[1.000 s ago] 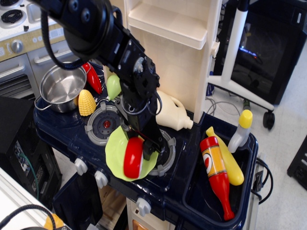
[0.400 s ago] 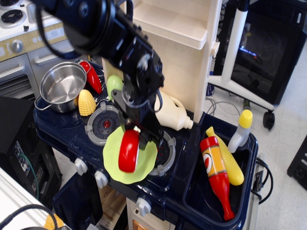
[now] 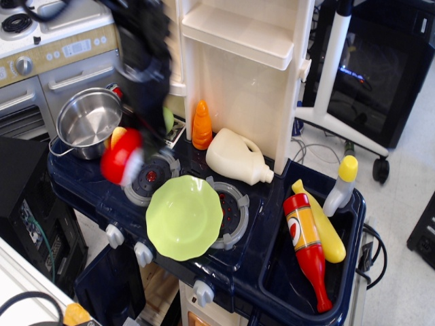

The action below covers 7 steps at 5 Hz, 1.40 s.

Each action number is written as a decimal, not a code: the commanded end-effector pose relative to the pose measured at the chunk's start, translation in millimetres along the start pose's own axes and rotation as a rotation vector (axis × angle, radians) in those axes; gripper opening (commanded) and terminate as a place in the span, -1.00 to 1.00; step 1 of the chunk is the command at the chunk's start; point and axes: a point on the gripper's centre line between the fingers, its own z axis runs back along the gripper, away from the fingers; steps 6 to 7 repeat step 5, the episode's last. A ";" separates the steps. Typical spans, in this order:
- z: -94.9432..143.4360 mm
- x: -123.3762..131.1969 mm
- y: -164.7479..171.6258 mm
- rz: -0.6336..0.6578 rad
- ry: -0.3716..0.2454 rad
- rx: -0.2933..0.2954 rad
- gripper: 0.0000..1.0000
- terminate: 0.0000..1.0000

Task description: Put sushi in pot or pan

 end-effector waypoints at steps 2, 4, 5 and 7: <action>-7.8 -12.0 102.4 -0.151 -0.120 0.157 -1.00 -1.00; -18.0 7.7 112.5 -0.157 -0.184 0.142 -1.00 -1.00; -18.0 7.7 112.5 -0.157 -0.184 0.142 1.00 1.00; -18.0 7.7 112.5 -0.157 -0.184 0.142 1.00 1.00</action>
